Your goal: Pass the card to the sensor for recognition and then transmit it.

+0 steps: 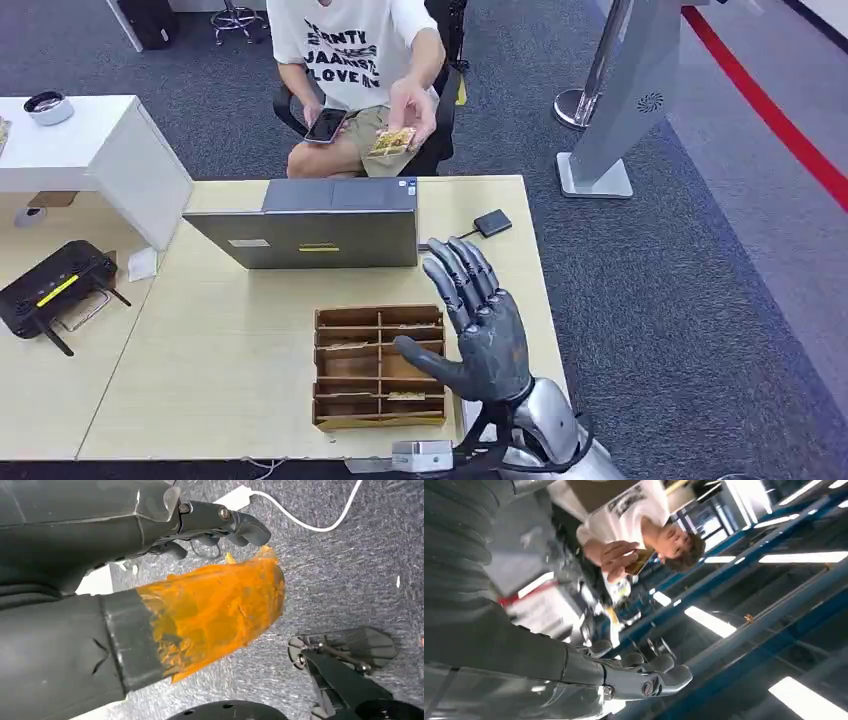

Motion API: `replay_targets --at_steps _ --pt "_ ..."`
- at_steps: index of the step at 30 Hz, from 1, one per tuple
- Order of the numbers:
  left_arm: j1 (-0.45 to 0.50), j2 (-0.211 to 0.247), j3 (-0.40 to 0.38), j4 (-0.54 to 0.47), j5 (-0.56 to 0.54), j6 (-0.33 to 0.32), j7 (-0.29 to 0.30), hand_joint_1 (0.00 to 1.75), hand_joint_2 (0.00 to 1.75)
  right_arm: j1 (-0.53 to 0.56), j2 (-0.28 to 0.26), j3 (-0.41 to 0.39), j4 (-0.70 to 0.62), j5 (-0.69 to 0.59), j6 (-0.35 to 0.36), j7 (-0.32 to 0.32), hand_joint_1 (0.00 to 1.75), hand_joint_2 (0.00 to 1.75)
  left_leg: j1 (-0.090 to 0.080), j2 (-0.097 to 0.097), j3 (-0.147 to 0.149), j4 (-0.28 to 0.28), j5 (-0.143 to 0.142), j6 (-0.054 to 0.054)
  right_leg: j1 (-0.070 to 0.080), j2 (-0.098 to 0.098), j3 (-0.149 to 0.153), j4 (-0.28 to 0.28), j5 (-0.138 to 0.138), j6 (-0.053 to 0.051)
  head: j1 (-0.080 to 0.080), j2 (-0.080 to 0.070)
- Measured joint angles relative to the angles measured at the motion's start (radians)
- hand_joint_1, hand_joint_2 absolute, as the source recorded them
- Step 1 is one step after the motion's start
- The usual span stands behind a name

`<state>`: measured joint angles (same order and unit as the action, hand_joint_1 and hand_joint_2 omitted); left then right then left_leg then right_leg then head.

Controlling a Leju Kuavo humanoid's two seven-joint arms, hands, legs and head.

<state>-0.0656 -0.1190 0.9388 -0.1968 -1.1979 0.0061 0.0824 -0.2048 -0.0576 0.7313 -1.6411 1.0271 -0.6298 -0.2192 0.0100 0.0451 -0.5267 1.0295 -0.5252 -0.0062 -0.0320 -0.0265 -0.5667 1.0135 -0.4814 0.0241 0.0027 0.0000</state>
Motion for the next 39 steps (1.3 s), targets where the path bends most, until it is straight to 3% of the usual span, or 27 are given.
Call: replay_targets --at_steps 5,8,9,10,11,13,17,22,23,25,27,30,39 --pt "0.000 0.000 -0.023 0.000 -0.026 -0.012 0.000 0.00 0.00 -0.078 -0.014 0.011 0.081 0.162 -0.006 0.109 0.00 1.75 0.000 0.000 0.000 0.000 0.001 0.001 0.000 0.000 0.000 0.000 0.000 0.000 0.000 0.000" --pt "-0.022 -0.016 -0.040 -0.001 -0.020 -0.011 -0.008 0.00 0.00 -0.137 -0.017 0.011 0.157 0.214 -0.006 0.134 0.00 1.75 -0.001 -0.001 0.000 0.002 0.002 0.002 0.000 -0.001 -0.001 0.000 0.001 0.000 0.000 0.000" --pt "-0.063 -0.041 -0.043 -0.002 0.017 0.034 0.052 0.00 0.00 -0.164 -0.011 0.016 0.185 0.193 -0.006 0.106 0.00 1.75 -0.001 -0.003 -0.004 0.003 0.005 0.005 -0.001 -0.003 -0.003 0.000 0.003 0.002 -0.001 0.000" --pt "-0.123 -0.073 -0.041 -0.002 0.064 0.091 0.149 0.00 0.00 -0.201 0.005 0.032 0.224 0.184 -0.002 0.097 0.00 1.75 -0.002 -0.007 -0.011 0.003 0.011 0.004 -0.001 -0.007 -0.006 0.001 0.007 0.003 0.002 0.000" --pt "-0.184 -0.090 -0.040 -0.002 0.085 0.102 0.202 0.00 0.00 -0.243 0.024 0.047 0.256 0.191 0.002 0.109 0.00 1.75 -0.001 -0.010 -0.016 0.003 0.013 0.003 -0.001 -0.010 -0.010 0.001 0.010 0.002 0.002 0.000" --pt "-0.275 -0.117 -0.039 -0.002 0.110 0.101 0.237 0.00 0.00 -0.331 0.092 0.093 0.340 0.203 0.003 0.150 0.00 1.75 0.000 -0.007 -0.020 0.003 0.016 0.001 0.000 -0.006 -0.014 0.001 0.014 0.000 0.001 0.000" --pt "-0.325 -0.136 -0.039 -0.002 0.141 0.106 0.198 0.00 0.00 -0.443 0.163 0.143 0.482 0.213 -0.012 0.181 0.00 1.75 0.000 -0.003 -0.016 0.003 0.017 0.000 0.001 -0.001 -0.015 0.001 0.016 -0.001 0.000 0.000" --pt "-0.308 -0.143 -0.038 -0.002 0.147 0.119 0.171 0.00 0.00 -0.499 0.202 0.150 0.583 0.296 -0.016 0.209 0.00 1.75 0.000 -0.003 -0.021 0.003 0.019 -0.001 0.001 -0.002 -0.017 0.001 0.017 0.000 0.000 0.000" --pt "-0.274 -0.141 -0.039 -0.002 0.122 0.098 0.132 0.00 0.00 -0.498 0.203 0.143 0.590 0.354 -0.016 0.249 0.00 1.75 0.000 -0.002 -0.019 0.002 0.018 -0.001 0.001 -0.001 -0.017 0.001 0.016 0.000 0.000 0.000" --pt "-0.170 -0.103 -0.044 -0.002 0.085 0.035 -0.042 0.00 0.00 -0.477 0.182 0.095 0.577 0.411 -0.017 0.302 0.00 1.75 0.000 0.002 -0.016 0.002 0.014 -0.001 0.001 0.003 -0.016 0.000 0.015 -0.001 0.000 0.000" --pt "-0.081 -0.071 -0.045 0.000 0.081 0.012 -0.100 0.00 0.00 -0.458 0.155 0.040 0.557 0.429 -0.018 0.290 0.00 1.75 0.000 0.005 -0.017 0.002 0.013 -0.001 0.002 0.006 -0.019 -0.001 0.015 -0.001 0.001 0.000" --pt "-0.015 -0.037 -0.045 0.000 0.079 0.002 -0.078 0.00 0.00 -0.434 0.137 -0.018 0.555 0.459 -0.018 0.286 0.00 1.75 -0.001 0.004 -0.023 0.003 0.014 0.000 0.001 0.004 -0.024 -0.001 0.015 0.000 0.000 0.000" --pt "-0.020 -0.029 -0.045 0.000 0.088 -0.015 -0.036 0.00 0.00 -0.427 0.139 -0.050 0.600 0.495 -0.018 0.306 0.00 1.75 0.000 0.003 -0.023 0.003 0.016 0.001 0.001 0.003 -0.023 -0.001 0.017 -0.001 0.000 0.000"
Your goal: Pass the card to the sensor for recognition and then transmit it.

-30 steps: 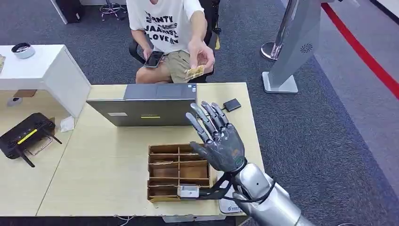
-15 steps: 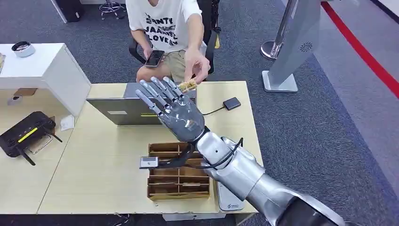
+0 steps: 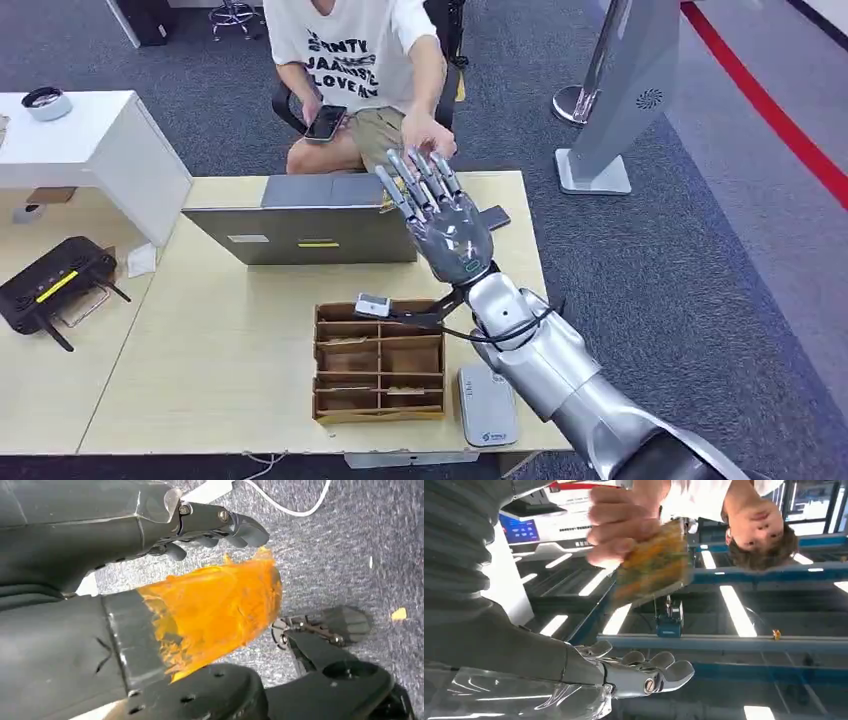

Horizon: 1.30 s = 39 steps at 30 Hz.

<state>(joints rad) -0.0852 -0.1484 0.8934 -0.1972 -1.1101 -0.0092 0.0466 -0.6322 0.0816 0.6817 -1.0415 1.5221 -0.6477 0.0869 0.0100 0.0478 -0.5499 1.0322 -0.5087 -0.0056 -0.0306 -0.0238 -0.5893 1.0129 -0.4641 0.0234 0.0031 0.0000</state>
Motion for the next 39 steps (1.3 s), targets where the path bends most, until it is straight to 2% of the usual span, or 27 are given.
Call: replay_targets --at_steps 3,4,5,6,7,18,34,39 --pt "0.000 0.002 0.000 0.000 0.012 0.000 0.005 0.00 0.00 -0.009 0.008 0.000 0.047 0.003 0.002 0.029 0.00 1.75 0.000 0.000 0.000 0.000 0.001 -0.001 0.000 0.000 0.000 0.000 0.000 0.000 0.000 0.000" --pt "0.000 0.002 0.000 0.000 0.016 0.000 0.006 0.00 0.00 -0.014 0.011 0.000 0.063 0.002 0.002 0.036 0.23 1.75 0.000 0.000 0.000 0.000 0.001 -0.001 0.000 0.000 0.000 0.000 0.000 0.000 0.000 0.000" --pt "0.000 0.002 0.000 0.000 0.018 0.000 0.006 0.00 0.00 -0.020 0.015 0.000 0.080 -0.004 0.002 0.038 1.41 1.75 0.000 0.000 0.000 0.000 0.001 -0.001 0.000 0.000 0.000 0.000 0.000 0.000 0.000 0.000" --pt "0.000 0.002 0.000 0.000 0.021 0.000 0.006 0.00 0.00 -0.025 0.021 0.000 0.097 -0.009 0.001 0.040 1.45 1.75 0.000 0.000 0.000 0.000 0.001 -0.001 0.000 0.000 0.000 0.000 0.000 0.000 0.000 0.000" --pt "0.000 0.002 0.000 0.000 0.021 0.000 0.006 0.00 0.00 -0.029 0.025 0.000 0.110 -0.012 0.000 0.042 1.71 1.75 0.000 0.000 0.000 0.000 0.001 -0.001 0.000 0.000 0.000 0.000 0.000 0.000 0.000 0.000" --pt "0.006 0.006 0.000 0.000 0.014 0.000 0.003 0.00 0.00 -0.033 0.035 0.000 0.153 -0.026 0.000 0.055 1.75 1.75 0.000 0.000 0.000 0.000 0.001 -0.001 0.000 0.000 0.000 0.000 0.000 0.000 0.000 0.000" --pt "0.013 0.010 -0.002 0.000 -0.005 0.000 -0.007 0.00 0.00 -0.019 0.024 -0.022 0.145 -0.044 0.000 0.067 1.75 1.75 0.000 0.000 0.000 0.000 0.001 -0.001 0.000 0.000 0.000 0.000 0.000 0.000 0.000 0.000" --pt "0.014 0.012 -0.003 0.000 -0.009 0.003 -0.015 0.00 0.00 0.010 0.017 -0.038 0.110 -0.089 0.000 0.050 1.75 1.75 0.000 0.000 0.000 0.000 0.001 -0.001 0.000 0.000 0.000 0.000 0.000 0.000 0.000 0.000"
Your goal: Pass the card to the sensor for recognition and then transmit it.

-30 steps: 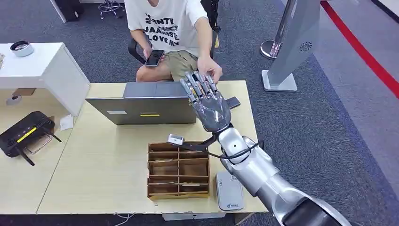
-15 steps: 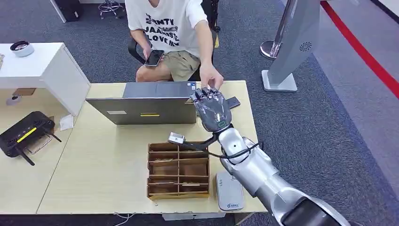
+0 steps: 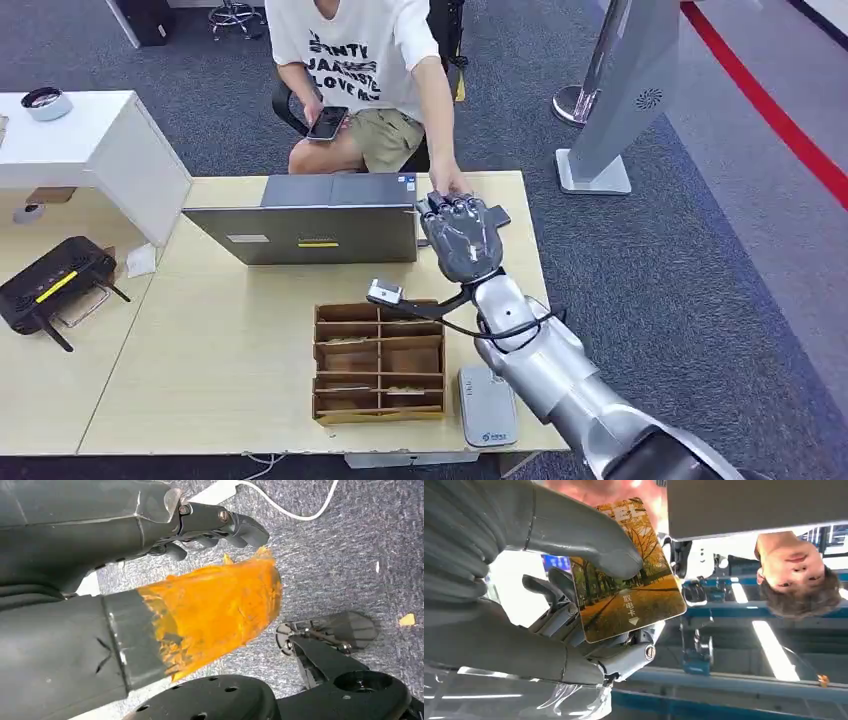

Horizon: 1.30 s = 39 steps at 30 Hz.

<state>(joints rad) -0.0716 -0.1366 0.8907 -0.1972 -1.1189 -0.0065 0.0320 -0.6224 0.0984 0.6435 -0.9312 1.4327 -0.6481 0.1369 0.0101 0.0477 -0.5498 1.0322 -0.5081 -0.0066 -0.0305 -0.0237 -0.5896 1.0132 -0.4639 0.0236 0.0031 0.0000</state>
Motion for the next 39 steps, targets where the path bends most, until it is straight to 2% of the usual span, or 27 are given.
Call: replay_targets --at_steps 5,9,14,18,21,23,29,39 --pt "0.004 -0.002 0.000 0.000 0.001 0.013 -0.010 0.00 0.00 0.063 -0.008 -0.032 -0.089 -0.143 0.000 -0.064 1.75 1.75 0.000 0.000 0.000 0.000 0.000 0.000 0.000 0.000 0.000 0.000 0.000 0.000 0.000 0.000" --pt "0.011 -0.003 0.000 0.000 0.006 0.026 -0.020 0.00 0.00 0.141 -0.014 -0.067 -0.200 -0.326 0.000 -0.132 1.75 1.75 0.000 0.000 0.000 0.000 0.000 0.000 0.000 0.000 -0.001 0.000 0.000 0.000 0.000 0.000" --pt "0.023 -0.006 0.000 0.000 0.018 0.051 -0.040 0.00 0.00 0.262 -0.030 -0.136 -0.383 -0.685 0.011 -0.235 1.75 1.75 0.000 0.000 -0.001 0.000 -0.001 0.000 0.000 0.000 -0.001 -0.001 0.000 0.000 0.000 0.000" --pt "0.031 -0.009 0.000 0.000 0.027 0.072 -0.055 0.00 0.00 0.361 -0.051 -0.202 -0.520 -0.994 0.093 -0.308 1.75 1.75 0.000 0.000 -0.001 0.000 -0.001 0.001 0.000 0.000 -0.001 -0.001 0.000 0.000 0.000 0.000" --pt "0.011 -0.025 0.000 0.000 0.072 0.109 -0.009 0.00 0.00 0.433 -0.068 -0.248 -0.598 -1.142 0.198 -0.342 1.75 1.75 0.000 -0.002 -0.002 0.000 -0.001 0.001 0.000 -0.002 -0.001 -0.001 0.000 0.000 0.000 0.000" --pt "-0.009 -0.030 0.003 0.000 0.093 0.115 -0.013 0.00 0.00 0.447 -0.070 -0.259 -0.611 -1.200 0.247 -0.349 1.75 1.75 0.000 0.000 -0.002 0.000 -0.001 0.001 0.000 -0.001 -0.001 -0.001 0.000 0.000 0.000 0.000" --pt "-0.023 -0.027 0.021 0.000 0.130 0.134 -0.074 0.00 0.00 0.521 -0.100 -0.294 -0.644 -1.405 0.367 -0.361 1.75 1.75 0.000 -0.001 -0.001 0.000 -0.001 0.001 0.000 -0.001 -0.001 -0.001 0.000 0.000 0.000 0.000" --pt "-0.056 -0.022 0.050 0.000 0.173 0.171 -0.125 0.00 0.00 0.625 -0.164 -0.334 -0.651 -1.487 0.440 -0.357 1.75 1.75 0.000 -0.002 -0.002 0.000 -0.001 0.001 0.000 -0.002 -0.001 -0.002 0.000 0.001 0.000 0.000"
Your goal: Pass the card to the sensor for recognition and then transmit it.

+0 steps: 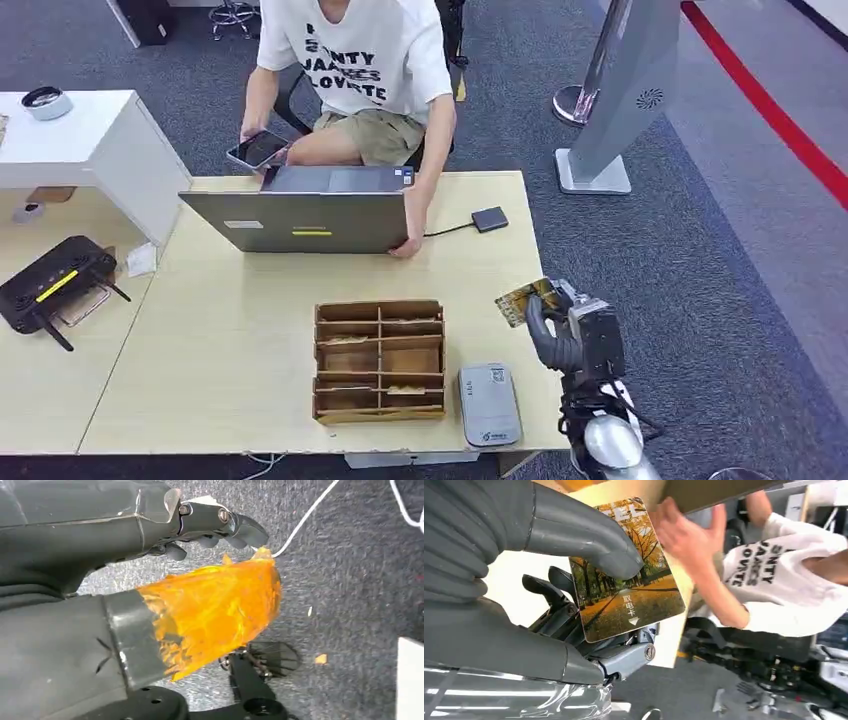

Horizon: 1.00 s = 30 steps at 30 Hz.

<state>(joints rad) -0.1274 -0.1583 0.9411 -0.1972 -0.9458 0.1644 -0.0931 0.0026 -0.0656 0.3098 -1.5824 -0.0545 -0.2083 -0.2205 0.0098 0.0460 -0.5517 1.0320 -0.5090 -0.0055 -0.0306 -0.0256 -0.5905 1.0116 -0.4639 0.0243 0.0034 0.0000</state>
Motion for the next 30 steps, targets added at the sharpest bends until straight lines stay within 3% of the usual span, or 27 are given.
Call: replay_targets --at_steps 6,11,14,18,24,30 --pt "-0.041 0.001 0.011 0.000 0.036 0.003 -0.003 0.00 0.00 0.017 -0.033 -0.002 0.004 -0.039 0.052 0.010 1.75 1.75 0.000 0.000 0.000 0.000 0.000 0.000 0.000 0.000 0.000 0.000 0.000 0.000 0.000 0.000" --pt "-0.054 0.013 0.085 0.000 0.203 -0.092 -0.029 0.00 0.00 0.020 -0.066 -0.003 0.013 -0.072 0.091 0.008 1.75 1.75 0.000 0.000 0.000 0.000 0.000 0.000 0.000 0.000 0.000 0.000 0.000 0.000 0.000 0.000" --pt "-0.051 0.019 0.114 0.000 0.157 -0.046 -0.031 0.00 0.00 0.020 -0.077 -0.003 0.019 -0.081 0.101 0.008 1.75 1.75 0.000 0.000 0.000 0.000 0.000 0.000 0.000 0.000 0.000 0.000 0.000 0.000 0.000 0.000" --pt "-0.049 0.026 0.084 0.000 0.035 0.022 -0.017 0.00 0.00 0.023 -0.086 -0.002 0.022 -0.081 0.102 0.007 1.75 1.75 0.000 0.000 0.000 0.000 0.000 0.000 0.000 0.000 0.000 0.000 0.000 0.000 -0.001 0.000" --pt "-0.021 0.017 0.051 0.000 0.018 0.037 -0.024 0.00 0.00 0.063 -0.115 0.003 0.014 -0.072 0.114 0.029 1.75 1.75 0.000 0.000 0.000 0.000 0.000 0.000 0.000 0.000 0.000 0.000 0.000 0.000 0.000 0.000" --pt "0.010 -0.001 0.030 0.000 0.003 0.047 -0.024 0.00 0.00 0.122 -0.184 0.011 -0.003 -0.047 0.118 0.067 1.75 1.75 -0.001 0.000 0.000 0.000 -0.001 0.001 -0.001 0.000 0.000 0.000 -0.001 0.001 0.000 0.000"
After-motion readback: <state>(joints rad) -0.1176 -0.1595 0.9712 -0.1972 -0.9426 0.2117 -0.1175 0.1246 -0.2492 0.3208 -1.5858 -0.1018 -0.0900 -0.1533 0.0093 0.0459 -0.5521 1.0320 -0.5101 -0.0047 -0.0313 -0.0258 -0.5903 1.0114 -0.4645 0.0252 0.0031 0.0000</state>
